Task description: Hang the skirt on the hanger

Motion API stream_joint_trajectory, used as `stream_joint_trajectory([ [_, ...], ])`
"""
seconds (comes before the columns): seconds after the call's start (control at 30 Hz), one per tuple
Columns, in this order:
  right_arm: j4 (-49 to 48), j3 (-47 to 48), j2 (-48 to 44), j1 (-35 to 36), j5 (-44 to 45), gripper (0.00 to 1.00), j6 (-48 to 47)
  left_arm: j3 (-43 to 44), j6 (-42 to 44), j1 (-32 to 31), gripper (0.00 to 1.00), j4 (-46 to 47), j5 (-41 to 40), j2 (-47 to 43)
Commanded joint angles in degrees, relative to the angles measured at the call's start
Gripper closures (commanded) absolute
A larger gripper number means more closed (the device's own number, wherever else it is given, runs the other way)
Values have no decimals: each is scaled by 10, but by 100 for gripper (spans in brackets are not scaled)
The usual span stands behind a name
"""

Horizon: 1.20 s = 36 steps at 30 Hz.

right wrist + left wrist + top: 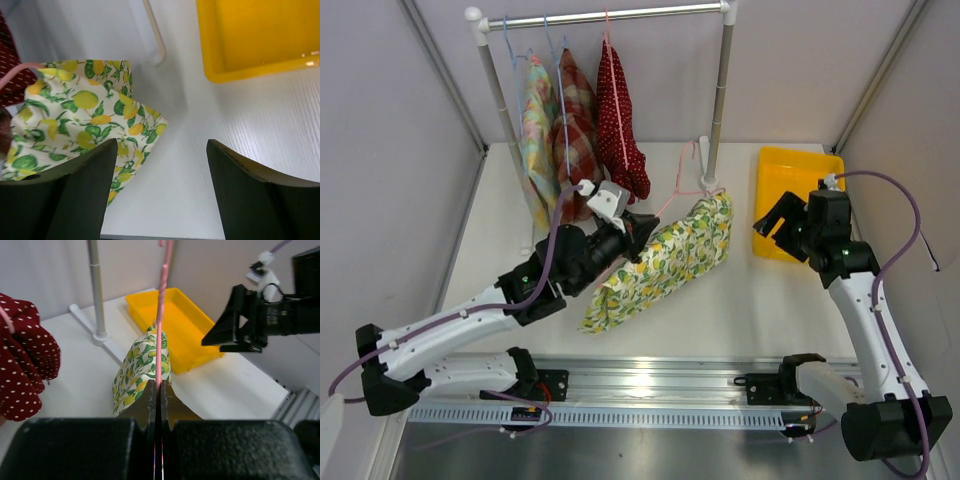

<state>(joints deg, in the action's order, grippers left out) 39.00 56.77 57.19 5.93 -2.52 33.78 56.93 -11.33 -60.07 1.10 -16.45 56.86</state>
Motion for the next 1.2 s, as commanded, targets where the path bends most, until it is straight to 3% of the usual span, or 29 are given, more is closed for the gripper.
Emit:
stream_joint_trajectory([
  [0.0, 12, 68, 10, -4, -17, 21, -10, 85, 15, -32, 100, 15, -148, 34],
  [0.17, 26, 116, 25, -3, -28, 21, -10, 166, 26, -48, 100, 0, -253, 106],
  [0.43, 38, 158, 36, -4, -43, 20, -13, 272, 100, -47, 100, 68, -361, 202],
  [0.57, 42, 170, 41, -4, -53, 21, -15, 366, 154, -37, 100, 87, -377, 268],
  [0.77, 45, 189, 46, -3, -67, 21, -21, 502, 164, 3, 100, 73, -354, 366],
  [1.17, 38, 217, 64, -4, -88, 22, -31, 617, 207, 81, 100, 153, -292, 467],
])
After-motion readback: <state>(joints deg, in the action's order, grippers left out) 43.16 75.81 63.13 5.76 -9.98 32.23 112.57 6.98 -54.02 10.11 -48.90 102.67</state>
